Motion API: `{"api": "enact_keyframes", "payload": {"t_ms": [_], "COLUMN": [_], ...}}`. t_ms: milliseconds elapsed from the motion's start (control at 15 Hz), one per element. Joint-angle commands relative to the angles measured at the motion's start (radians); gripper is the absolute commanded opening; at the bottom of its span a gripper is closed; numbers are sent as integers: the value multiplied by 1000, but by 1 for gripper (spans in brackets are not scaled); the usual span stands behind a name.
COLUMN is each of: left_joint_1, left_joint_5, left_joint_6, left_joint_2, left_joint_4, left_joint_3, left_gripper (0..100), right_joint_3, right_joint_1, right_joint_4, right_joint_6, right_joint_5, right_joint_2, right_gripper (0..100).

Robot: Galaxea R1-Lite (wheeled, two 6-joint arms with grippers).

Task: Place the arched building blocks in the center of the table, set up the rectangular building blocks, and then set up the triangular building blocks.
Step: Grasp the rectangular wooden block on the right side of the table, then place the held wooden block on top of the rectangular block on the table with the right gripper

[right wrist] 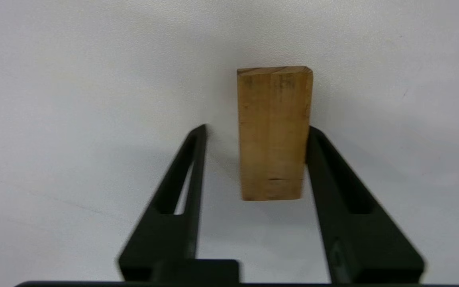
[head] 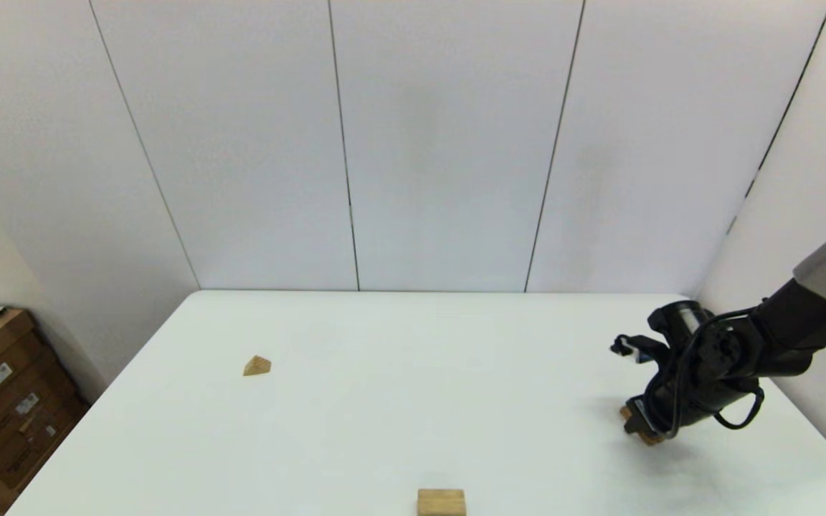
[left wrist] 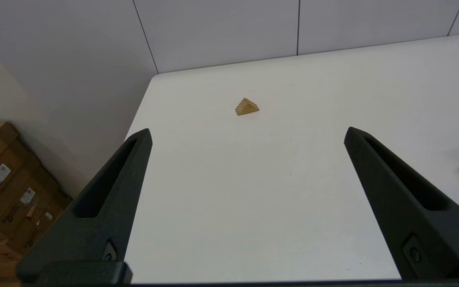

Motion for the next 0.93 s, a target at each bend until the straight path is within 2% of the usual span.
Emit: {"api": "enact_keyframes", "payload": {"t_ms": [67,267,400,533,733,933], "left_joint_1": [0,0,0,0,0,0], "left_joint_5": [0,5,8,9,8,8], "left_joint_6": [0,-3,-16,-24,-38,-33], "left_joint_2": [1,1,1,1,1,1], "left_joint_4": [0,0,0,0,0,-1], "left_joint_3": [0,0,0,0,0,0], "left_gripper": [100,100,100,100,100,100], "right_joint_3": [2,9,23,28,28,25], "right_joint_1": [0,3,63,196,460,644], "right_joint_4": [2,14,71,145,244,270], "right_joint_6": [-1,-3,-4,-4,-7,-11], "right_joint_5": [1,7,34,80,76,76], "right_joint_2": [-3,-51,-181,-345,-471,-483], "right_gripper": [0,0,0,0,0,0]}}
